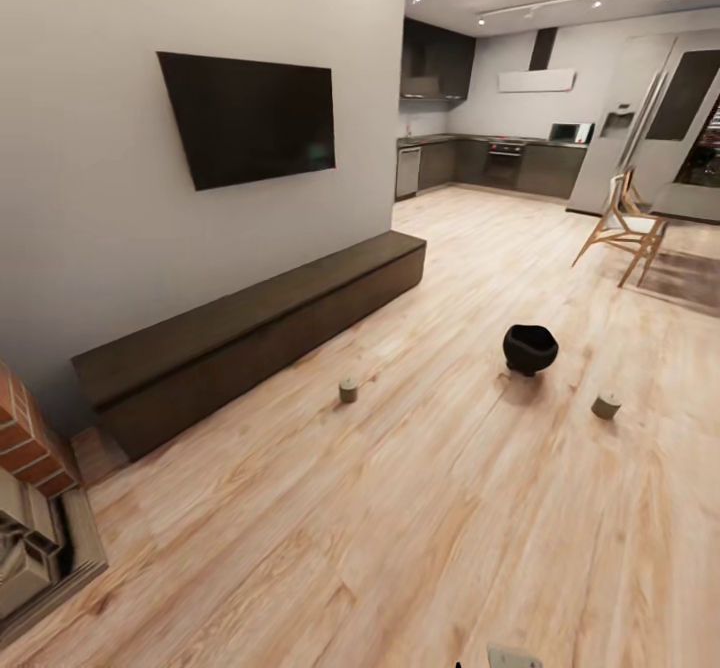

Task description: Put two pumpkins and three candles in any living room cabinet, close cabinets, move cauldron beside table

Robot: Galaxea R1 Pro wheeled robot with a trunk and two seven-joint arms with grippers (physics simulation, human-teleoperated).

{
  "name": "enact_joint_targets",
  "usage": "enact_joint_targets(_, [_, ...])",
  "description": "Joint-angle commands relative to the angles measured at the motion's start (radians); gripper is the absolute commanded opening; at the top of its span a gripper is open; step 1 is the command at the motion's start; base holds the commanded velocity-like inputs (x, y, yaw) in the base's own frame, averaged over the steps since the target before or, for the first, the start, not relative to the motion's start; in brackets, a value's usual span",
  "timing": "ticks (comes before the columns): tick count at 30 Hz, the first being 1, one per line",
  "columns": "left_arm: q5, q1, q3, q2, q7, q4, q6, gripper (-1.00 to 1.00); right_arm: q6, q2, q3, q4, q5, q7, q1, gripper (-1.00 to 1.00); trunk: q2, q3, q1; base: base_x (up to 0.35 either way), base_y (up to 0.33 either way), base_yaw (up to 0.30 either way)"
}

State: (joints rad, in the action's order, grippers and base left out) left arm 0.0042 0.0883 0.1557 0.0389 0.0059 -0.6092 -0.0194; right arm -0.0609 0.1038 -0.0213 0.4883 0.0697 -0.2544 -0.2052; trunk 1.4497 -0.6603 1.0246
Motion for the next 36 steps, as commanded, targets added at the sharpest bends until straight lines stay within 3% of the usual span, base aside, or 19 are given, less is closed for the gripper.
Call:
enact_joint_targets(1, [0.0, 0.001, 0.001, 0.0, 0.001, 0.0, -0.002, 1.0, -0.006, 0.001, -0.002, -0.001, 0.007, 0.0, 0.0, 1.0, 0.0, -0.001, 0.0, 0.251, -0.256, 0.289])
enact_joint_targets(36, [-0.001, 0.0, -0.001, -0.001, 0.001, 0.0, -0.017, 1.0, -0.007, 0.001, 0.0, -0.002, 0.001, 0.0, 0.0, 1.0, 0.0, -0.016, 0.0, 0.263, -0.225, 0.289])
